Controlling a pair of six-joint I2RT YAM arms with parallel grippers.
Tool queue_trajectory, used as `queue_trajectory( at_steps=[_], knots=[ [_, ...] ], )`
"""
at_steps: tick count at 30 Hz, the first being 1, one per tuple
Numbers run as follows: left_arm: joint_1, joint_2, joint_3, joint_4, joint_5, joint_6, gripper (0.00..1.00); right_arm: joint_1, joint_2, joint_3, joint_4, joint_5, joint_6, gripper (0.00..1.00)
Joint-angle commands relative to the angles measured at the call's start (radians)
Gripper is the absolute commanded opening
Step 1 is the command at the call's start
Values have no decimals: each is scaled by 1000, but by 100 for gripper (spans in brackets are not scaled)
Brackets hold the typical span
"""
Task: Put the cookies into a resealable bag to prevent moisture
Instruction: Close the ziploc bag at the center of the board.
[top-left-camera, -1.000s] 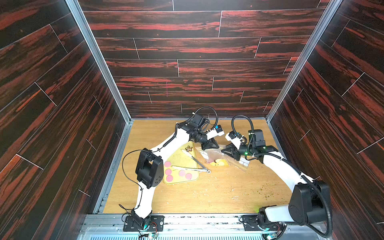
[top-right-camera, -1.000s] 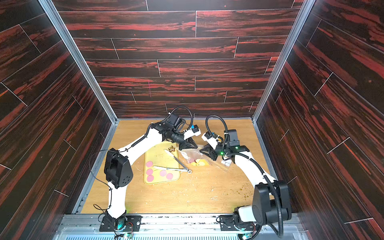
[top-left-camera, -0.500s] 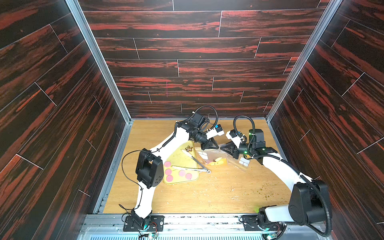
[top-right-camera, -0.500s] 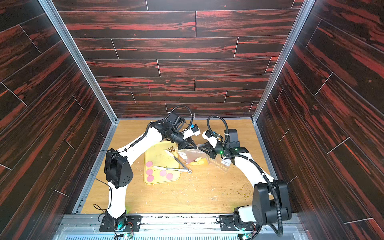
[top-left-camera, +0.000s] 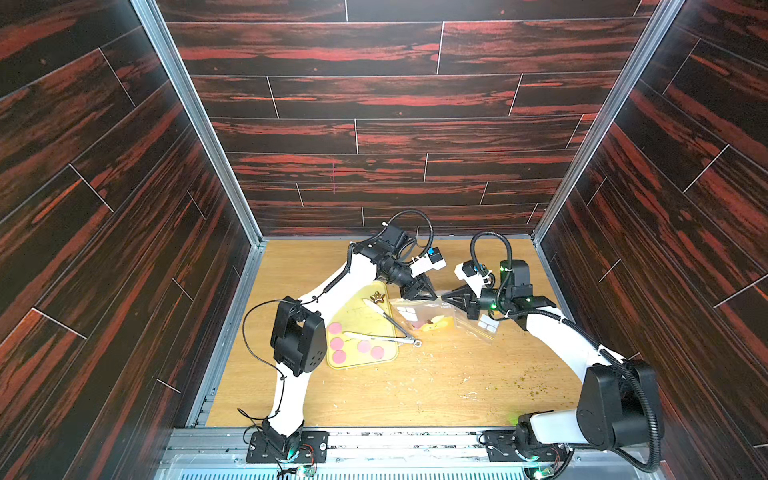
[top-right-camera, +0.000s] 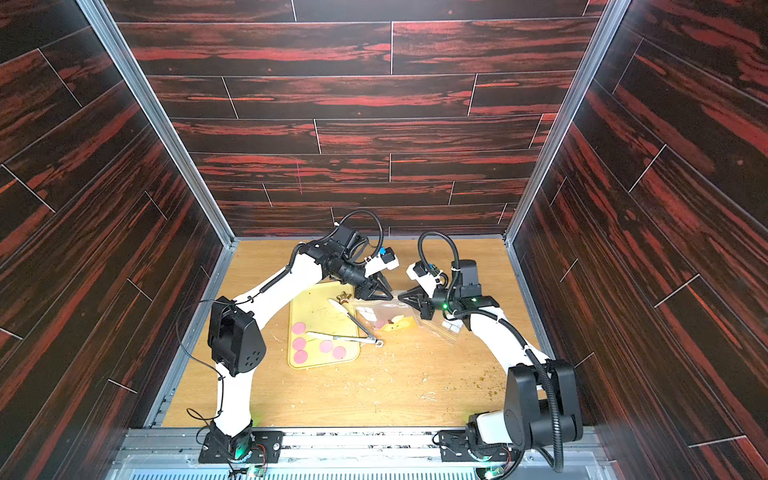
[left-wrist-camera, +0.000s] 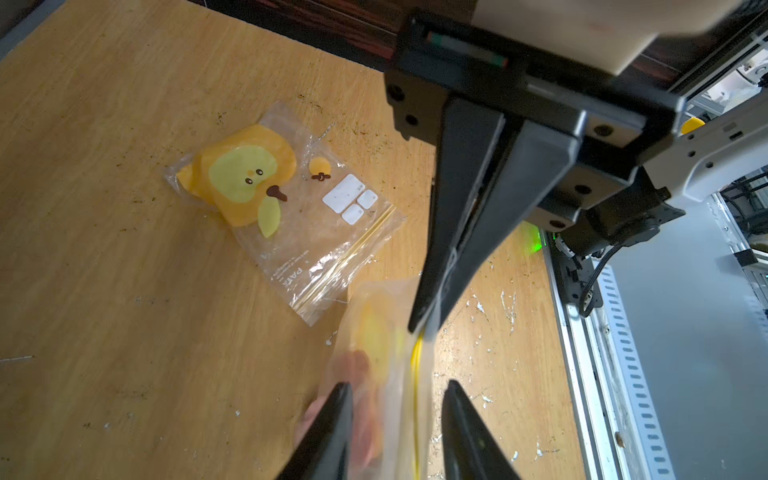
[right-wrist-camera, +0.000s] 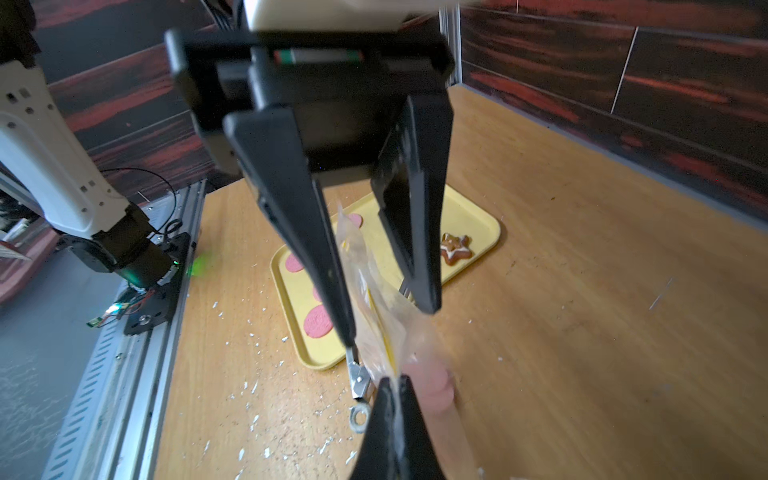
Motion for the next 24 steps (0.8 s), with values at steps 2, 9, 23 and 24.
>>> queue_trajectory(
  at_steps=[2, 9, 23, 24],
  knots=[
    [6, 36, 38, -10, 60, 8, 38, -6, -18, -6, 2, -55, -7, 0],
    [-12, 47, 55, 3, 22, -3, 35, -5, -13, 3, -12, -62, -11, 0],
    [-26, 55, 67, 3, 67, -9, 20, -5, -4, 8, -20, -37, -19, 0],
    [-26, 59, 73, -3, 67, -9, 16, -5, -7, 7, -21, -37, -19, 0]
  ],
)
